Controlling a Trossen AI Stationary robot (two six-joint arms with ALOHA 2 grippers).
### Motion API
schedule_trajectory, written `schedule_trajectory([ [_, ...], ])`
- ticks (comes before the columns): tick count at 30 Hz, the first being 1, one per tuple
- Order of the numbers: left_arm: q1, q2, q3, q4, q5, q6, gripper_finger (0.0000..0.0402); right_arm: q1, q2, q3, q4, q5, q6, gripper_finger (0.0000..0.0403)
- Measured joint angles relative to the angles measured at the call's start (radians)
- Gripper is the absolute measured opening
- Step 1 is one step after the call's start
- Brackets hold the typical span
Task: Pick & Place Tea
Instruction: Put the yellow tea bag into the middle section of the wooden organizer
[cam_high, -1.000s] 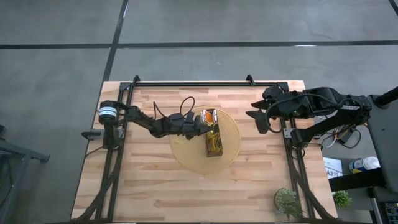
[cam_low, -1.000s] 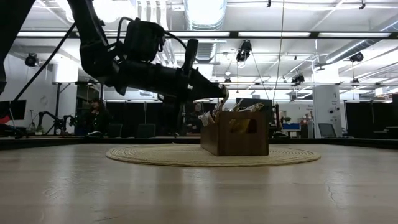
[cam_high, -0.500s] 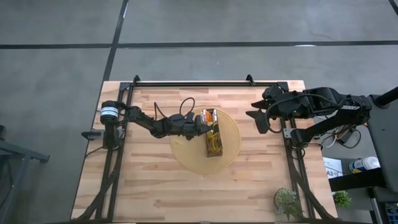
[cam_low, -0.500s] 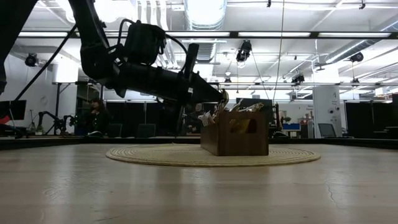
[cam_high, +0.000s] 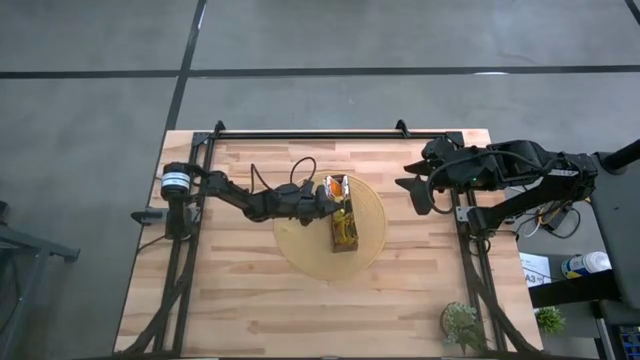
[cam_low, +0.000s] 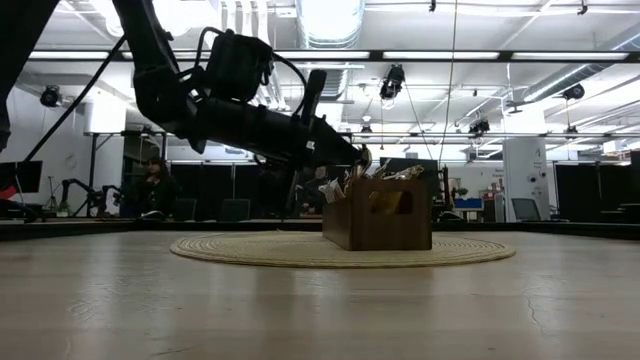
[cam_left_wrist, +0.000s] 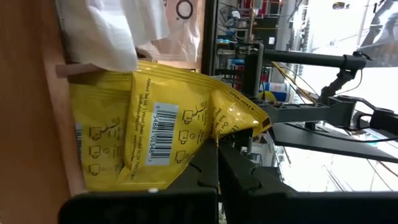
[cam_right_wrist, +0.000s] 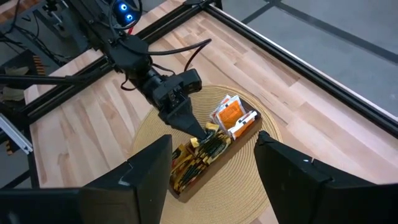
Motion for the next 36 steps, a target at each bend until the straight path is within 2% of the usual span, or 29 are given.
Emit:
schedule_trajectory([
  [7,-0.001,0.000,0.000,-0.017,-0.026,-0.031,0.0006,0.000,0.001,0.000,0.000,0.000,0.000,0.0224],
  [18,-0.001,0.000,0.000,-0.020,-0.026,-0.099,0.0073,0.000,0.001,0.000,0.000,0.000,0.000,0.0224],
  [36,-0.007,0.000,0.000,-0.012,-0.025,-0.153,0.0076,0.000,0.001,0.000,0.000,0.001,-0.015,0.0224],
])
